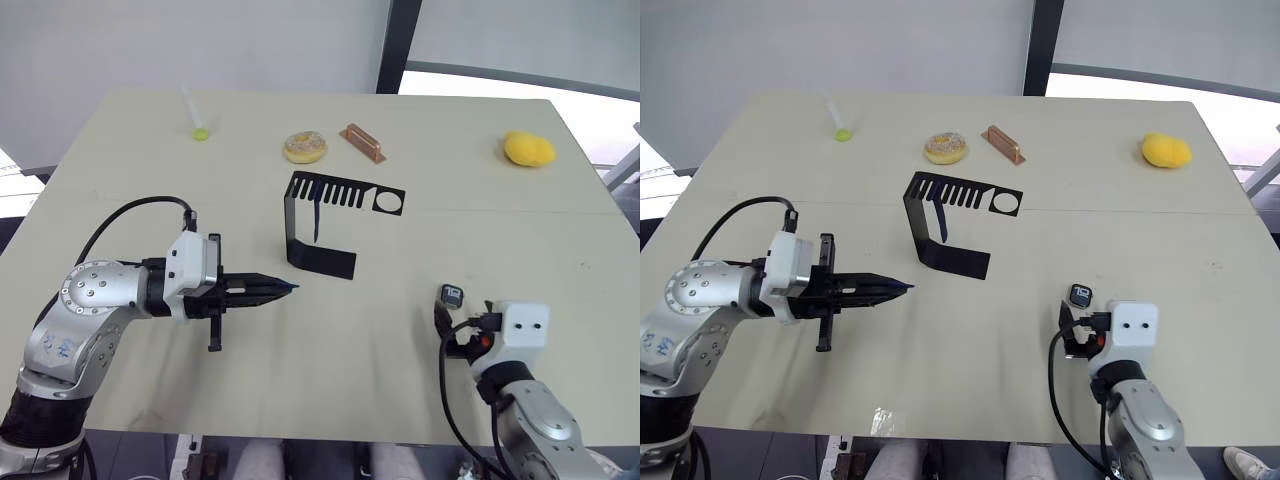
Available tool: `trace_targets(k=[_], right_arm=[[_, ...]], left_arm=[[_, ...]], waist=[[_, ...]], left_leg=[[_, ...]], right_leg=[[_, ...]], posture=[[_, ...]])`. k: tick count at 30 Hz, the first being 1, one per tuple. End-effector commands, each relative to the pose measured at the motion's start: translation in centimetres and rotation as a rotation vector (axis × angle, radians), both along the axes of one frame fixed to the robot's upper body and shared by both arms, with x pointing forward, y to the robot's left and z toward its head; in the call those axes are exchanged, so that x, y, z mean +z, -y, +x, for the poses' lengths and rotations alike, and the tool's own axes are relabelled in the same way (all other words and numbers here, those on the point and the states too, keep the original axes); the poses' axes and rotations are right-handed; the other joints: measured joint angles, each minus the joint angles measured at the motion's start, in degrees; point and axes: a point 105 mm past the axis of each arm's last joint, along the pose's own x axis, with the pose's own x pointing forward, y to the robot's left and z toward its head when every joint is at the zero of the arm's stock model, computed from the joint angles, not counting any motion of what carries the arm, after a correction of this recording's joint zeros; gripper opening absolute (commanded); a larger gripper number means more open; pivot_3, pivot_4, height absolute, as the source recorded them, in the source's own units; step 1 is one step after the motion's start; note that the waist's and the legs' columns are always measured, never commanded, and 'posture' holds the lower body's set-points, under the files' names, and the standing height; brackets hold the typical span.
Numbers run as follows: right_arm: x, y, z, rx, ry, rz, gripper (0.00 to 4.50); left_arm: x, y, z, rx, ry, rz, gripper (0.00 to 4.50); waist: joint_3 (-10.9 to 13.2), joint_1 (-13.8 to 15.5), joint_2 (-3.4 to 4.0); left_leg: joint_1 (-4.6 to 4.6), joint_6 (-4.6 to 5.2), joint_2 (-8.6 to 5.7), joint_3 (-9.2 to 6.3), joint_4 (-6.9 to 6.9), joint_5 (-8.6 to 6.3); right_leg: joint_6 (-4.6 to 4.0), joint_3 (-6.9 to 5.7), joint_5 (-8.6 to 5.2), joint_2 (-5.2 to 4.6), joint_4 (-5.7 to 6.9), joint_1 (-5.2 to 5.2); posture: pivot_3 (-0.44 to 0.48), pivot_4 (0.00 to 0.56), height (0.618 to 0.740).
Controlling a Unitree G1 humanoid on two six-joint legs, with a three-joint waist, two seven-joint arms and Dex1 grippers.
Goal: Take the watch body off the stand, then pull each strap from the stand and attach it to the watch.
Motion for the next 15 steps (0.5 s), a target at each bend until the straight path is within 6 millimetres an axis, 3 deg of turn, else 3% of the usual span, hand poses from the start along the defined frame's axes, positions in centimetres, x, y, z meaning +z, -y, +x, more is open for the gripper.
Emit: trace_targets(k=[1, 5, 8, 15], right_arm=[[1.0, 0.1, 0.9, -0.075, 0.018, -0.028, 4.45], [1.4, 0.0, 1.7, -0.131, 0.016, -0.01, 4.45], [1.4, 0.4, 2.2, -0.216, -0.002, -0.04, 4.45], [0.5, -0.6, 2.5, -0.219, -0.054, -0.016, 4.45]], left_arm=[[-0.1, 1.1, -0.5, -0.092, 0.013, 0.028, 0.0], [-1.3, 1.1, -0.5, -0.124, 0.024, 0.114, 0.0], [-1.3, 1.0, -0.3, -0.122, 0.009, 0.104, 0.0], [-1.4, 1.4, -0.6, -0.137, -0.003, 0.092, 0.0]], waist=[[-0.01, 0.0, -0.01], [-0.01, -0.1, -0.01], [-0.01, -0.31, -0.01], [-0.01, -1.13, -0.02]], left_leg=[[0.0, 0.0, 0.01, 0.0, 0.01, 0.0], [-0.01, -0.02, 0.01, 0.03, -0.01, 0.01], [-0.05, -0.03, 0.03, 0.06, 0.01, 0.02], [-0.09, -0.01, 0.03, 0.03, 0.02, 0.03]], right_leg=[[0.0, -0.01, 0.0, 0.01, 0.02, 0.0], [0.0, 0.0, 0.0, 0.1, 0.33, -0.09], [0.0, 0.03, 0.0, 0.11, 0.37, -0.14], [0.0, 0.05, 0.0, 0.08, 0.39, -0.15]], posture=[[0.0, 0.15, 0.74], [0.0, 0.15, 0.74], [0.0, 0.15, 0.74], [0.0, 0.15, 0.74]])
